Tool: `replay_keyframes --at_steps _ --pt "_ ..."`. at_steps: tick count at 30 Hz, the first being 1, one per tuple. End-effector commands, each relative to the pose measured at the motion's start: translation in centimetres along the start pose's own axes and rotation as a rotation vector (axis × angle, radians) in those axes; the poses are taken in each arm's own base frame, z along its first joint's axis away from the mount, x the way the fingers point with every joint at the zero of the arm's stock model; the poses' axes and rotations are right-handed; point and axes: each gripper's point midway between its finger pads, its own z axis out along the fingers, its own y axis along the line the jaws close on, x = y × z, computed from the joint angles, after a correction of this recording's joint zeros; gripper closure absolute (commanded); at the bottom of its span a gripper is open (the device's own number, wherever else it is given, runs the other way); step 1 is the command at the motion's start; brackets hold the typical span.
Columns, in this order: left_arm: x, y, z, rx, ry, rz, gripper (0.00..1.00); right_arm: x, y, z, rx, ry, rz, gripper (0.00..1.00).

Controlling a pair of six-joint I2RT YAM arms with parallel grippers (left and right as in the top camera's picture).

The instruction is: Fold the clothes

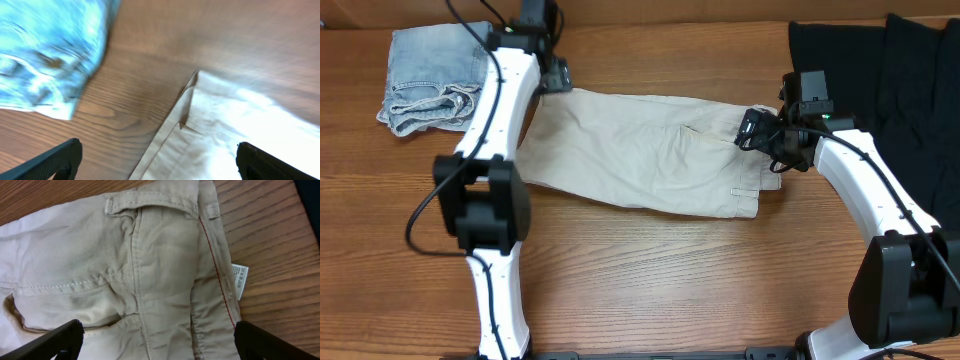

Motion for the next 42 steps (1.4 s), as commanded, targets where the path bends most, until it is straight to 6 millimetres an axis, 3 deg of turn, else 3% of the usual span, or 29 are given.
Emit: replay_keyframes --at_steps 1,4,11,15,20,25,31,33,36,39,42 --pt "-2.0 -0.4 -6.1 0.113 -0.087 0.017 0.00 -0.2 0.0 -0.2 -0.001 -0.008 0.000 0.00" --pt "-0.7 -0.9 -7.3 0.170 -0.041 0.036 0.00 0.1 -0.2 -0.2 0.006 0.006 -0.003 0.00" --pt "3.5 -2.0 -7.8 0.279 0.120 0.208 0.00 0.5 -1.1 0.5 -0.080 0.060 -0.087 0.00" --pt "3.8 -1.9 -7.8 0.278 0.131 0.242 0.01 -0.1 -2.5 2.5 -0.170 0.095 -0.078 0.00" --pt "4.1 -1.9 -7.6 0.277 0.139 0.243 0.00 1.3 -3.3 5.7 -0.221 0.184 -0.060 0.00" --pt "4.4 -1.9 -7.4 0.274 0.151 0.245 0.00 2.5 -2.1 7.0 -0.320 0.247 -0.046 0.00" --pt "4.6 -2.1 -7.3 0.284 0.157 0.244 0.00 6.0 0.8 6.9 -0.545 0.366 -0.017 0.02" --pt "4.5 -2.1 -7.3 0.285 0.154 0.244 0.00 6.5 1.3 6.7 -0.585 0.381 -0.010 0.12" --pt "4.4 -2.1 -7.2 0.286 0.151 0.243 0.00 6.1 2.1 6.3 -0.644 0.369 -0.015 0.35" --pt "4.4 -2.1 -7.3 0.286 0.151 0.243 0.00 5.3 3.2 5.7 -0.718 0.336 -0.031 0.68" --pt "4.4 -2.1 -7.2 0.286 0.151 0.243 0.00 4.7 3.5 5.5 -0.744 0.319 -0.034 0.90"
